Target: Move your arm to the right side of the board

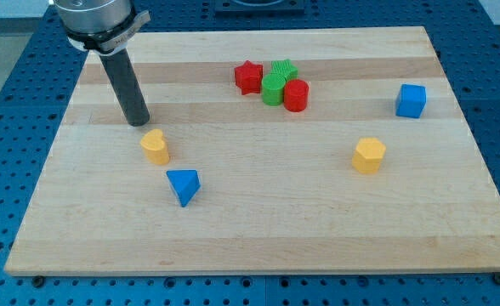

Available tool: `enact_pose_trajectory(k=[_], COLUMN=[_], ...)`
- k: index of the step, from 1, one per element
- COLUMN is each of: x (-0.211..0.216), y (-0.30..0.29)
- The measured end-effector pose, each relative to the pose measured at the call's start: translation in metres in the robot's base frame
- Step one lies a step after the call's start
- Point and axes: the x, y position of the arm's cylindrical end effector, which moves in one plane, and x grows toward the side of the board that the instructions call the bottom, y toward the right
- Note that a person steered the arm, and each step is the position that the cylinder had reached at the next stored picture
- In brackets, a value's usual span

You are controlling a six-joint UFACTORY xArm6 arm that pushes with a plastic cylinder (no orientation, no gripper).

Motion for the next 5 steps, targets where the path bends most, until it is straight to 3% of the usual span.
enact_pose_trajectory(k=[1, 2, 4, 5], x=[0.056, 0.071, 0.066, 0.011], y=[0.038, 0.048, 0.051, 0.097])
